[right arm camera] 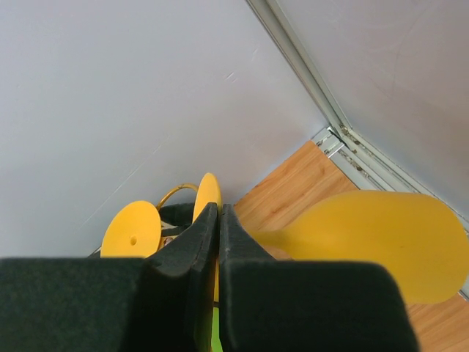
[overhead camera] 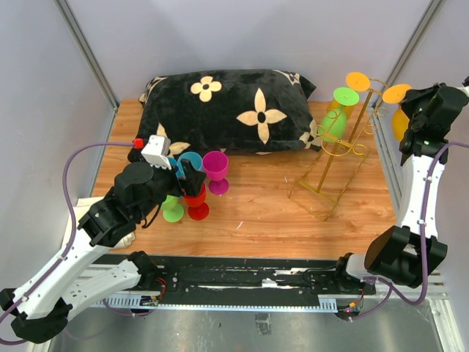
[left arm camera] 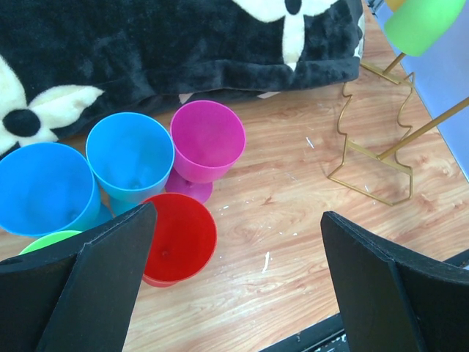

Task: Take the wine glass off the wine glass rack
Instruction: Pick up the wine glass from the wine rack, then place the wine glass at the center of the board.

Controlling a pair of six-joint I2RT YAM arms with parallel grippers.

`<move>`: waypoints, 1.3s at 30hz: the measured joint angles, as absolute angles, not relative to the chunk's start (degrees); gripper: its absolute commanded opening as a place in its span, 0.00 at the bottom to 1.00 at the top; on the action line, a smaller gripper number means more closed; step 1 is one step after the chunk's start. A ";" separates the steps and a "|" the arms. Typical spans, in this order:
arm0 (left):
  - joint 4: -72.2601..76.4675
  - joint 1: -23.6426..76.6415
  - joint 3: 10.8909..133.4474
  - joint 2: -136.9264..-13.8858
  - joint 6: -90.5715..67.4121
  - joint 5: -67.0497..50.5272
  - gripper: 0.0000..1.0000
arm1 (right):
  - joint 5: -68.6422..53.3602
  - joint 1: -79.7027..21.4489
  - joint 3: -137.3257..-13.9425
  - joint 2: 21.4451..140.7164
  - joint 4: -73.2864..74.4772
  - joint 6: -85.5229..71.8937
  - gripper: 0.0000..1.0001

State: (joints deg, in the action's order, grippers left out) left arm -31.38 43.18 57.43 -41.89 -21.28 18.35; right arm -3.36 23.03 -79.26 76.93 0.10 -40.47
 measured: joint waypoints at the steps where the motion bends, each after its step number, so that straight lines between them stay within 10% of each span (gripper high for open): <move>1: -31.38 43.18 57.43 -41.93 -21.28 18.35 1.00 | -3.31 23.03 -79.31 76.93 0.12 -40.47 0.01; 39: -31.86 43.16 58.76 -42.59 -22.98 16.84 1.00 | -16.88 23.03 -76.84 34.30 27.33 -24.97 0.01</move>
State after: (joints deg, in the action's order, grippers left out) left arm -31.86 43.16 58.76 -42.59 -22.98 16.84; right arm -16.88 23.03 -76.84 34.30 27.33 -24.97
